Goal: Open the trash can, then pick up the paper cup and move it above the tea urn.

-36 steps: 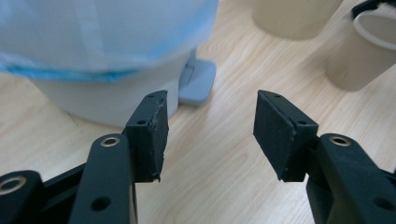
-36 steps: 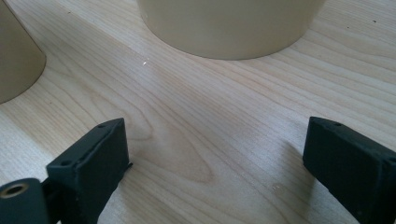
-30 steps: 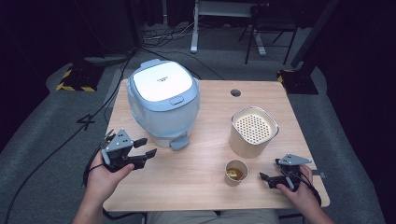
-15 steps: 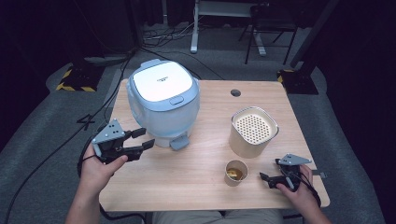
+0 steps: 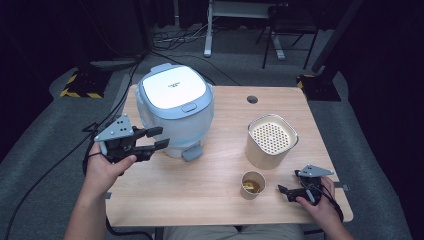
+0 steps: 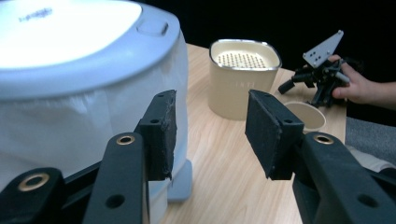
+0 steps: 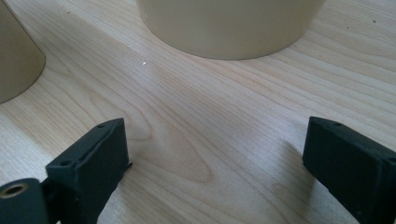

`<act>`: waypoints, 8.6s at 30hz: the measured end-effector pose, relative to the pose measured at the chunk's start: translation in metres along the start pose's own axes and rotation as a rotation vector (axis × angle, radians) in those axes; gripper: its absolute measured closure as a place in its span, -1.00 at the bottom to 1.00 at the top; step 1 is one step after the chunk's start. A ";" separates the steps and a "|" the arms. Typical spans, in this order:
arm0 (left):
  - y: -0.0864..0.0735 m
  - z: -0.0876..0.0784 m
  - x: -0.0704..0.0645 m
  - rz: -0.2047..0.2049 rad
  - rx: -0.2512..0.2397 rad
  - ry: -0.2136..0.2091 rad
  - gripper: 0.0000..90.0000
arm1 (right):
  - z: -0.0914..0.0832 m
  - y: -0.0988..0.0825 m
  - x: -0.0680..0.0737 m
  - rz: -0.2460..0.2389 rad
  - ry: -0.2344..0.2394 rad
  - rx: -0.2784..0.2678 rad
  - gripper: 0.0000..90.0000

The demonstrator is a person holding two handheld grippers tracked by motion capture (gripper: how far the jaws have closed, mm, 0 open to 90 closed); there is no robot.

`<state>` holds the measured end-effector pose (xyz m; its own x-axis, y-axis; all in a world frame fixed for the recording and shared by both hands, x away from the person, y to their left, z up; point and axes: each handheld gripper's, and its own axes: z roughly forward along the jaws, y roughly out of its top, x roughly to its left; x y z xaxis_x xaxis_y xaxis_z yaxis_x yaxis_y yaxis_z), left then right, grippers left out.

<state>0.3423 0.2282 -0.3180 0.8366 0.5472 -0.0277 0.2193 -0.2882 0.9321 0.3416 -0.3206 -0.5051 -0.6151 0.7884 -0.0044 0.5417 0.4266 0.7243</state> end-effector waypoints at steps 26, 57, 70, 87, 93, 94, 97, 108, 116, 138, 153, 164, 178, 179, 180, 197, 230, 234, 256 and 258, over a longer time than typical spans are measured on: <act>0.057 0.058 0.030 -0.028 -0.015 0.025 0.73 | 0.000 0.000 0.000 -0.001 0.003 0.000 -0.84; 0.066 0.077 0.018 -0.026 0.136 0.089 1.00 | 0.000 0.000 0.000 0.000 0.002 0.001 -0.84; 0.058 0.061 -0.005 0.007 -0.003 -0.023 0.00 | 0.000 0.000 0.000 -0.001 0.003 0.000 -0.84; 0.002 0.051 -0.042 0.098 0.037 -0.041 -0.27 | 0.000 0.000 0.000 -0.001 0.003 0.000 -0.84; -0.032 0.059 -0.044 0.039 0.089 -0.049 -0.27 | 0.000 0.000 0.000 -0.001 0.002 0.004 -0.84; -0.032 0.059 -0.044 0.039 0.089 -0.049 -0.27 | 0.000 0.000 0.000 -0.001 0.002 0.004 -0.84; -0.054 0.069 -0.043 -0.011 0.118 -0.047 -0.27 | 0.000 0.000 0.000 -0.002 0.002 0.004 -0.84; -0.099 0.088 -0.037 -0.101 0.234 -0.003 -0.33 | -0.001 0.000 0.001 -0.005 -0.002 0.002 -0.82; -0.125 0.101 -0.030 -0.131 0.338 0.031 -0.43 | -0.001 0.000 0.001 -0.003 -0.003 0.002 -0.82; -0.154 0.121 -0.030 -0.074 0.452 0.130 -0.79 | -0.001 0.000 0.001 -0.005 -0.003 0.001 -0.82; -0.154 0.121 -0.029 -0.074 0.454 0.125 -0.80 | -0.009 -0.002 -0.001 0.021 0.018 -0.019 -0.62; -0.154 0.121 -0.029 -0.074 0.454 0.124 -0.80 | -0.032 0.018 0.014 -0.058 0.119 -0.003 -0.57; -0.154 0.121 -0.029 -0.074 0.454 0.125 -0.80 | -0.035 0.039 0.057 -0.158 0.227 -0.069 -0.63; -0.154 0.121 -0.029 -0.074 0.454 0.125 -0.80 | -0.033 0.041 0.060 -0.158 0.233 -0.073 -0.63; -0.154 0.121 -0.029 -0.074 0.454 0.125 -0.80 | -0.033 0.041 0.060 -0.158 0.233 -0.073 -0.63; -0.154 0.121 -0.029 -0.074 0.455 0.125 -0.80 | 0.014 0.039 0.097 -0.146 0.285 -0.133 -0.59; -0.154 0.121 -0.029 -0.075 0.453 0.124 -0.82 | -0.012 0.067 0.093 -0.223 0.287 -0.218 -0.28; -0.154 0.122 -0.029 -0.073 0.454 0.122 -0.82 | -0.023 0.086 0.088 -0.205 0.313 -0.229 -0.28; -0.154 0.122 -0.029 -0.072 0.455 0.124 -0.82 | -0.050 0.150 0.035 -0.154 0.243 -0.250 -0.28; -0.154 0.122 -0.029 -0.074 0.454 0.124 -0.82 | -0.051 0.156 0.030 -0.157 0.226 -0.254 -0.28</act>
<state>0.3453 0.1609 -0.5043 0.7503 0.6608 -0.0185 0.4962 -0.5444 0.6764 0.3784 -0.2533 -0.3572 -0.8056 0.5924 0.0024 0.2885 0.3888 0.8750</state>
